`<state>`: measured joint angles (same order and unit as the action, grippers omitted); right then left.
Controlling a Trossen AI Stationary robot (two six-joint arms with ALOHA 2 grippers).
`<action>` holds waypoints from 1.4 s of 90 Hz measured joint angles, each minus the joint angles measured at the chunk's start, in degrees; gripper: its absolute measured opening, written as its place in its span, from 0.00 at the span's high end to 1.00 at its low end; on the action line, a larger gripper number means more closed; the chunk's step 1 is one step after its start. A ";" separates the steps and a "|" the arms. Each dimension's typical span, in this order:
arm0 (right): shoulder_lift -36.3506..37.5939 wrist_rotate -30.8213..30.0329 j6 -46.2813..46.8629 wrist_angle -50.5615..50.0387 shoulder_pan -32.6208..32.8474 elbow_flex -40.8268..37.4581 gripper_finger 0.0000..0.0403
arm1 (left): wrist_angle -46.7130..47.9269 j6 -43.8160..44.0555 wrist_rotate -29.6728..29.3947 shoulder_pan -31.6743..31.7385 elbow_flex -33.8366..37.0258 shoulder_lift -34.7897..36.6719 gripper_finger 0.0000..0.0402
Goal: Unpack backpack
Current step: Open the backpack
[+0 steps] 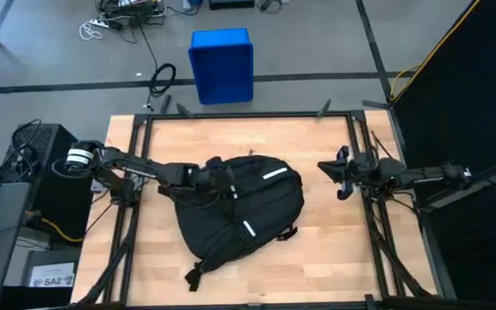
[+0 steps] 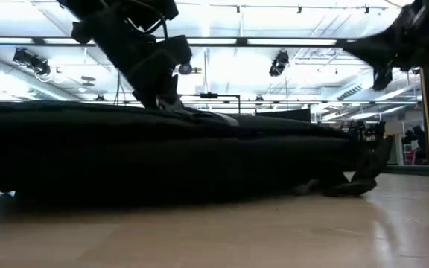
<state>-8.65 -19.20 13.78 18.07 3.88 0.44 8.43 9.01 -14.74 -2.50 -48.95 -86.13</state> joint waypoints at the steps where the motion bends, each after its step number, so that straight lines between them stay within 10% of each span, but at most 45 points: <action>1: -0.48 -0.60 0.39 -0.05 0.00 0.04 1.00 | 0.01 -0.09 0.06 0.06 -0.01 0.00 0.51; 25: -14.56 -7.74 20.17 -24.50 -2.93 7.87 0.99 | 12.78 -4.34 -2.26 0.26 -7.49 0.15 0.51; 49: -28.05 8.36 20.55 -23.60 -9.38 8.29 0.82 | 14.18 -6.01 -2.60 0.26 -12.10 0.26 0.51; 91: -53.70 20.58 20.95 5.71 -14.28 8.46 0.39 | 14.29 -5.59 -2.58 0.13 -12.26 0.26 0.51; 126: -75.90 21.65 14.20 27.02 -18.69 8.91 0.52 | 14.27 -4.08 -0.90 0.13 -12.23 0.26 0.51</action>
<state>-84.55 2.45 27.98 45.09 -14.81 9.35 22.70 4.93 -15.64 -2.37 -61.19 -85.86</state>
